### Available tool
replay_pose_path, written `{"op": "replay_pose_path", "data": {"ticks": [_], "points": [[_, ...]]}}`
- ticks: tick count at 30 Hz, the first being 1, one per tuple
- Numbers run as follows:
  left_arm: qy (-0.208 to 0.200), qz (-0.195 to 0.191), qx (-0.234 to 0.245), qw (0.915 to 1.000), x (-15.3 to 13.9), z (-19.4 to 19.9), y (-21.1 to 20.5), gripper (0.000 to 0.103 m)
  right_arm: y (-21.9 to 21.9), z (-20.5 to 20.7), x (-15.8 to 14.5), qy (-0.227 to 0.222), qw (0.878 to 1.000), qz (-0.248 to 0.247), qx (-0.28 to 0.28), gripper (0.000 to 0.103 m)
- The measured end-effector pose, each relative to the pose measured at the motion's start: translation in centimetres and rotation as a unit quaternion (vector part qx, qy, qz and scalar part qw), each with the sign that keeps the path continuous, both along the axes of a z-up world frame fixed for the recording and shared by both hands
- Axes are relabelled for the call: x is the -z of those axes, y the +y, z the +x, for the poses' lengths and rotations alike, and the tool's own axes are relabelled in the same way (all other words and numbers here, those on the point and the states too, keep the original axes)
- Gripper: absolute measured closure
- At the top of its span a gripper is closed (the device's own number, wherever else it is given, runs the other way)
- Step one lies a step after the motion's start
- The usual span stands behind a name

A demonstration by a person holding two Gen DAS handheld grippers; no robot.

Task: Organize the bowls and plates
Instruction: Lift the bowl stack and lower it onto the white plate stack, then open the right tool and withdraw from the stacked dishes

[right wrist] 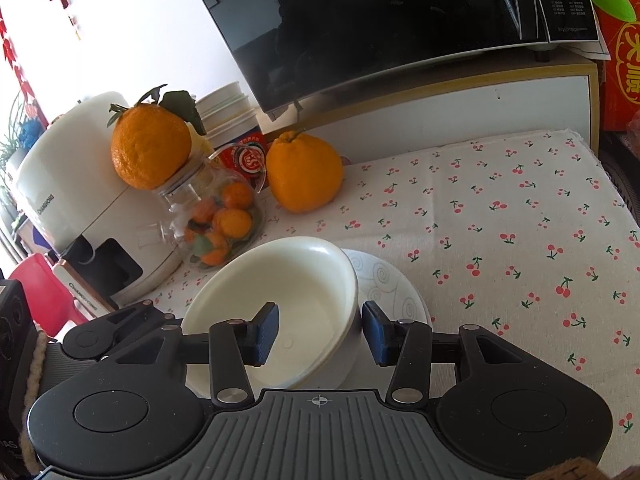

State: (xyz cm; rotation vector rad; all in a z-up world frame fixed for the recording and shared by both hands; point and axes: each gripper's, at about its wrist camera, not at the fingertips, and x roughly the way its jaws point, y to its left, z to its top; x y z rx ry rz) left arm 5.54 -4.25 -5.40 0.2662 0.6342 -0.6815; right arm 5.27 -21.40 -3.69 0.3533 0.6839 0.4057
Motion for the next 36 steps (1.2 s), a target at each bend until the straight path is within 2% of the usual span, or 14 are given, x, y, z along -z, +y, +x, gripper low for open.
{"op": "replay_pose_path", "data": {"ticks": [5,7,14,16,25,28,36], "points": [[0.014,-0.001,-0.001,0.9999,0.0,0.1,0.3,0.007,-0.1,-0.2,-0.1,0.001,1.0,-0.002,-0.004,0.056],[0.017,0.002,-0.003,0.9999,0.0,0.1,0.3,0.005,-0.3,-0.1,0.0,0.005,1.0,0.003,-0.001,0.044],[0.024,0.003,-0.008,0.9997,-0.3,-0.5,0.6,0.005,-0.9,-0.5,-0.6,0.001,1.0,0.013,0.012,0.031],[0.024,0.006,-0.008,0.9997,-0.5,-0.8,0.9,0.004,-1.1,-0.9,-0.9,-0.002,1.0,0.014,0.015,0.023],[0.009,0.003,-0.01,0.9999,-1.8,-3.3,2.6,0.003,-2.1,-3.0,-2.4,-0.02,0.999,0.01,0.038,0.016],[0.008,0.003,-0.03,0.9995,-2.4,-4.1,3.2,0.001,-2.2,-3.9,-3.2,-0.023,0.999,0.001,0.05,0.014],[0.027,0.009,-0.115,0.993,-3.5,-5.4,4.6,0.001,-0.9,-7.2,-3.8,0.026,0.993,-0.066,0.093,0.011]]}}
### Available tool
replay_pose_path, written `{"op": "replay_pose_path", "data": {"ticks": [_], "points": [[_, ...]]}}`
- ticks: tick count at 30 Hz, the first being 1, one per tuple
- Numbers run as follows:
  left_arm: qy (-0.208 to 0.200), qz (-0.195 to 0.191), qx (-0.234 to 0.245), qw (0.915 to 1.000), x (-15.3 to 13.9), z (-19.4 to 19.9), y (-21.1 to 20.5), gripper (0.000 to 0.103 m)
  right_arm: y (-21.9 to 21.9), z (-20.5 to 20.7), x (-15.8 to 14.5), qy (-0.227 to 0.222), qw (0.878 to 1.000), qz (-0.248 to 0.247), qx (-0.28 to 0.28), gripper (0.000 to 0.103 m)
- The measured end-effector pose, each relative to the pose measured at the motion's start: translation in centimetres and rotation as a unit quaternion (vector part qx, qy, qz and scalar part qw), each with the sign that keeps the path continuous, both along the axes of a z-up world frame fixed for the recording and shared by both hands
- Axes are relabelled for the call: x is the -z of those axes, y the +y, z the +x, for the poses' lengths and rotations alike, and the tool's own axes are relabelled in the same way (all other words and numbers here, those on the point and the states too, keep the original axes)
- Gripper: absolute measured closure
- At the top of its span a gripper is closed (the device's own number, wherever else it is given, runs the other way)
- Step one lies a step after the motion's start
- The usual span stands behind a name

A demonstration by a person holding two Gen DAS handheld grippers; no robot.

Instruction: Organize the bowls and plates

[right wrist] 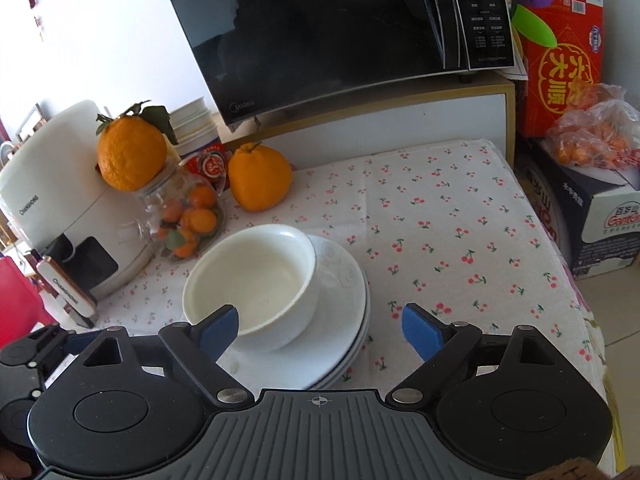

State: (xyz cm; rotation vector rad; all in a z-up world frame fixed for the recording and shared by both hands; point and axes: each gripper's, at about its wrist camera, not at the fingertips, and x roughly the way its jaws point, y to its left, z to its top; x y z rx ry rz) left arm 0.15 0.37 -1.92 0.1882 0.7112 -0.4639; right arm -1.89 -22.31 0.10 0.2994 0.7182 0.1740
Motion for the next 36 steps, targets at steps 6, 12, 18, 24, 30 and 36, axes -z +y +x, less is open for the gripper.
{"op": "replay_pose_path", "data": {"ticks": [6,12,18,24,30,36], "points": [[0.031,0.003,-0.088,0.9956,-0.7,-0.7,1.4,0.001,1.4,-2.0,0.2,0.048,0.997,-0.055,0.027,0.009],[0.035,0.021,-0.145,0.9886,-1.8,-1.5,1.9,0.0,2.7,-3.7,-0.5,0.047,0.996,-0.067,0.027,0.003],[0.046,0.036,-0.195,0.9791,-3.0,-2.0,2.0,0.0,3.9,-4.4,-1.1,0.048,0.995,-0.079,0.027,0.001],[0.047,0.051,-0.213,0.9746,-3.4,-2.5,1.7,0.0,4.5,-4.7,-1.2,0.052,0.995,-0.075,0.031,0.001],[0.064,0.048,-0.211,0.9741,-3.1,-2.4,1.7,0.0,4.9,-4.6,-0.9,0.059,0.995,-0.077,0.029,0.001],[0.064,0.05,-0.213,0.9736,-3.2,-2.5,1.8,0.0,5.4,-4.5,-0.7,0.064,0.995,-0.079,0.021,0.001]]}}
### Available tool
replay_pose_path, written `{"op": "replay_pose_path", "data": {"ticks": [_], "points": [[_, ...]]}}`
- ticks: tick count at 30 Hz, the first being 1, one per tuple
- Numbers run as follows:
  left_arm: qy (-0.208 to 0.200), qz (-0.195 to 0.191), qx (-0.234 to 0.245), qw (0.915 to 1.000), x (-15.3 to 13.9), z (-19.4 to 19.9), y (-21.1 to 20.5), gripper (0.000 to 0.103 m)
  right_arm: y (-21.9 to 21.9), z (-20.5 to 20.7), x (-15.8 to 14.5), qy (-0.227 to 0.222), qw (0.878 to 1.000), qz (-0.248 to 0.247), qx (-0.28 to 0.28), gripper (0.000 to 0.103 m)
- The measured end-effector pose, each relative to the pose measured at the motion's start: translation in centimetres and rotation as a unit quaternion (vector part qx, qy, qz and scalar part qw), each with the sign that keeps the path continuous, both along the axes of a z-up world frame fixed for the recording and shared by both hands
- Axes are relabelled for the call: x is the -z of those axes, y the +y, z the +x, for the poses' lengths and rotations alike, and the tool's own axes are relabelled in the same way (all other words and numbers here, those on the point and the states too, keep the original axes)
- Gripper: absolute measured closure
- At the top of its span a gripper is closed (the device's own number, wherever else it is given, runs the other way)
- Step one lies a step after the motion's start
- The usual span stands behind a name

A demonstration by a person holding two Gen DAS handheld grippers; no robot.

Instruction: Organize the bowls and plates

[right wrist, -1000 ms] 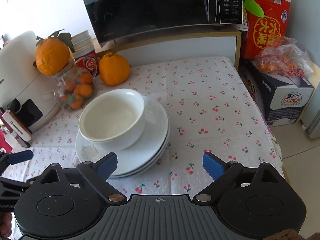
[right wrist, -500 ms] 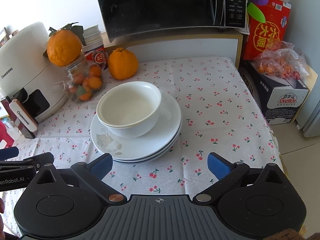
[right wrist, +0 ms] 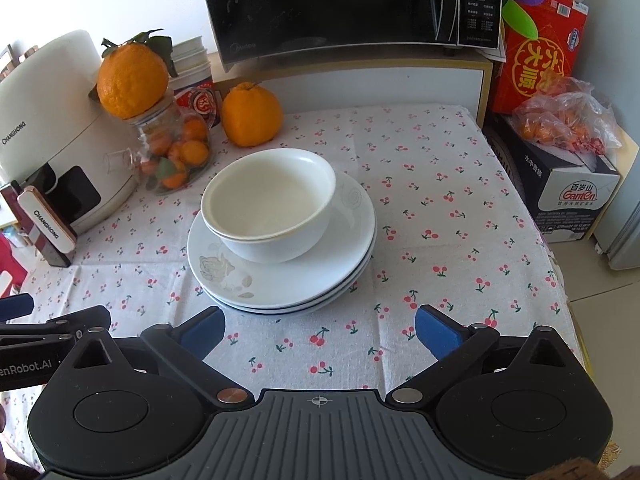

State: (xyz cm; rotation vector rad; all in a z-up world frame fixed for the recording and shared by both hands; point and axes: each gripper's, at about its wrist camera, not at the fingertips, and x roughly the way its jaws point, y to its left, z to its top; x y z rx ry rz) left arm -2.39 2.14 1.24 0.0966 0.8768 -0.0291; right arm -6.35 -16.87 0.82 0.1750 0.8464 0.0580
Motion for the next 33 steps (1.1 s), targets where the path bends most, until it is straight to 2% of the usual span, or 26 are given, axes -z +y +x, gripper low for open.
{"op": "replay_pose_path", "data": {"ticks": [33], "points": [[0.03,-0.027,-0.018,0.999,-0.07,0.15,0.6,0.0,0.69,-0.37,-0.44,-0.003,1.0,0.002,0.001,0.001]]}}
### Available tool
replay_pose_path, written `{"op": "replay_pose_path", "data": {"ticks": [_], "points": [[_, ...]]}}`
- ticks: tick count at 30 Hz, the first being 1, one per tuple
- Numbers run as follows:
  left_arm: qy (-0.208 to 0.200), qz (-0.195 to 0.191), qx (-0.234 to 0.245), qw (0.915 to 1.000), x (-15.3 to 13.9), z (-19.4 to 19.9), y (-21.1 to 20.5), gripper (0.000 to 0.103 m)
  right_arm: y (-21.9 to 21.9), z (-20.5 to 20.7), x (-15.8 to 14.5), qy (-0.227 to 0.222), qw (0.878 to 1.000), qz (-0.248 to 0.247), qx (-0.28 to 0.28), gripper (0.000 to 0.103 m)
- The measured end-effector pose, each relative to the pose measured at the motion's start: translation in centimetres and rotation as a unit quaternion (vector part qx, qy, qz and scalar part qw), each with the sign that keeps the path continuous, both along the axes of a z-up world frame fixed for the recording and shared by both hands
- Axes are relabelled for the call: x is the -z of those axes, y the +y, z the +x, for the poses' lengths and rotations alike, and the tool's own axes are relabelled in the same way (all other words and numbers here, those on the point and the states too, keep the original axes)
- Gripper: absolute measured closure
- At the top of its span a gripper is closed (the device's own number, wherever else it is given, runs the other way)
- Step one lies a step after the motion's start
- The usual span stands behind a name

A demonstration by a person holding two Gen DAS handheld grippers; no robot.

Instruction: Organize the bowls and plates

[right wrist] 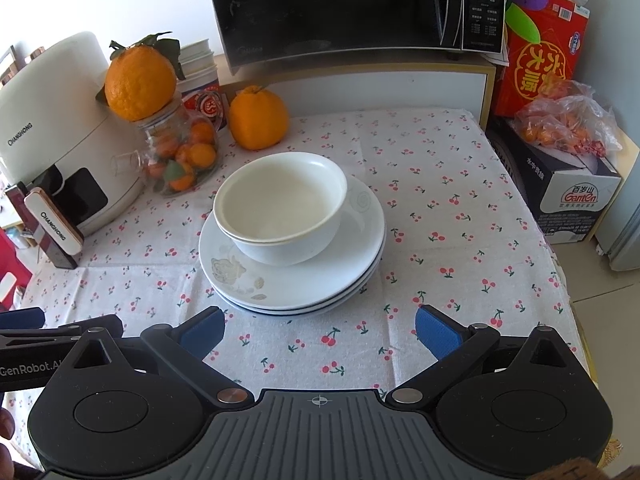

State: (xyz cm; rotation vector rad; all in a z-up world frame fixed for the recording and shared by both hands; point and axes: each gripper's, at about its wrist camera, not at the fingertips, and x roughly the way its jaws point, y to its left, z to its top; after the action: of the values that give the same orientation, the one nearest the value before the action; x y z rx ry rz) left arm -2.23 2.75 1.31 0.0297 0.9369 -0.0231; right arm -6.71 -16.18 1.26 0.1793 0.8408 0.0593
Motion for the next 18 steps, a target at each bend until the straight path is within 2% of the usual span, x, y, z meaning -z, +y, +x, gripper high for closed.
{"op": "replay_pose_path", "data": {"ticks": [18], "points": [[0.005,-0.006,-0.004,1.0,-0.15,-0.04,0.18,0.0,0.31,-0.22,-0.47,-0.002,1.0,0.005,-0.004,0.001]]}}
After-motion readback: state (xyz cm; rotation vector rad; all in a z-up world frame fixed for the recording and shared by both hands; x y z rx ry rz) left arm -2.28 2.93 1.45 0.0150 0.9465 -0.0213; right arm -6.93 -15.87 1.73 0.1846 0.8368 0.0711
